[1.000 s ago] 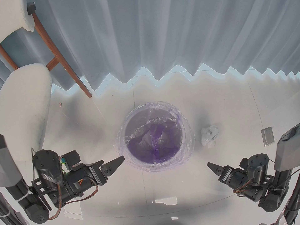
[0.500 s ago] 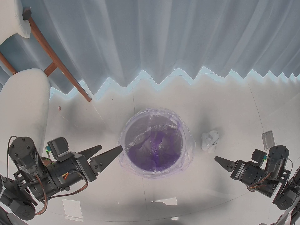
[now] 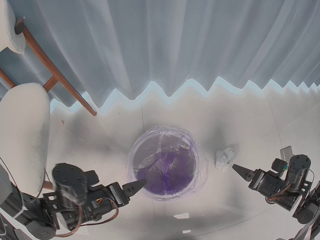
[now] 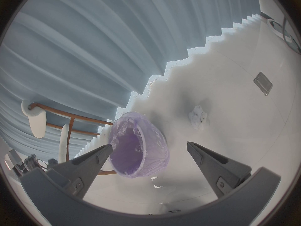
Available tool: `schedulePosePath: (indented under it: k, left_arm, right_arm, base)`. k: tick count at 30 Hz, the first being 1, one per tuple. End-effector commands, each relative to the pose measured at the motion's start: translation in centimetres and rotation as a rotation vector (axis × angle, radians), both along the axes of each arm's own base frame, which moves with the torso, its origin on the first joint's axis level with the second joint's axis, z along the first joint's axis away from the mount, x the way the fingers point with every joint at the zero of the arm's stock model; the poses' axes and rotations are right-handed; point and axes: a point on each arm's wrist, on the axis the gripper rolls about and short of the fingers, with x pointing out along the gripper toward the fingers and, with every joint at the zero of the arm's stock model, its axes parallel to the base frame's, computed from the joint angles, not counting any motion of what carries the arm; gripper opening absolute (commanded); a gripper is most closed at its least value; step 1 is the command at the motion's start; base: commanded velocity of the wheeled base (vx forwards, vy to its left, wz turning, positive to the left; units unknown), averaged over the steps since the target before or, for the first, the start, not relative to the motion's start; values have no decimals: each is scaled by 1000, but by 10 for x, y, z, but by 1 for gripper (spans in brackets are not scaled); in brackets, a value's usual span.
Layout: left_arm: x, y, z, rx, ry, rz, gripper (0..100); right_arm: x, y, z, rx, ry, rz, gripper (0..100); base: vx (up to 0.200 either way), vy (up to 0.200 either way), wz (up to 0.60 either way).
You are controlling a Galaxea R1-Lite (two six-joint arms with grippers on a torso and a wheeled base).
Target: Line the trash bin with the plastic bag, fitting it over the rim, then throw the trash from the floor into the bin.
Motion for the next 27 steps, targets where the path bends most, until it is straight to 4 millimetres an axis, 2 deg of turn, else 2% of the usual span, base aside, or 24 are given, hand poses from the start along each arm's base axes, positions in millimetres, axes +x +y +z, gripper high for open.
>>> schedulePosePath:
  k: [1, 8, 10, 14, 16, 18, 19, 23, 27]
  left_arm:
    - [20, -36, -43, 72, 208, 59, 100]
    - [47, -52, -94, 131, 308, 183, 100]
    - [53, -57, -102, 139, 305, 194, 100]
    - [68, -65, -107, 129, 290, 220, 100]
    - [77, -64, -111, 126, 288, 244, 100]
    - [77, -64, -111, 126, 288, 244, 100]
    - [93, -60, -112, 110, 279, 280, 100]
    - [101, -63, -118, 125, 304, 291, 100]
    - [115, -70, -114, 100, 292, 303, 100]
  right_arm:
    - [-3, -2, -4, -5, 23, -46, 100]
    - [-3, -6, -6, 10, 49, -81, 100]
    - [-4, -6, -6, 7, 55, -82, 100]
    - [-4, -7, -6, 8, 55, -84, 100]
    - [-4, -7, -6, 9, 57, -86, 100]
    - [-4, -7, -6, 9, 57, -86, 100]
    - [-4, -7, -6, 6, 59, -87, 100]
    - [-3, -7, -7, 4, 64, -85, 100]
    - [-4, -7, -8, 2, 69, -85, 100]
  base:
    - [0, 0, 0]
    - [0, 0, 0]
    - [0, 0, 0]
    - [0, 0, 0]
    - [0, 0, 0]
    - [0, 0, 0]
    - [0, 0, 0]
    - [0, 0, 0]
    - [0, 0, 0]
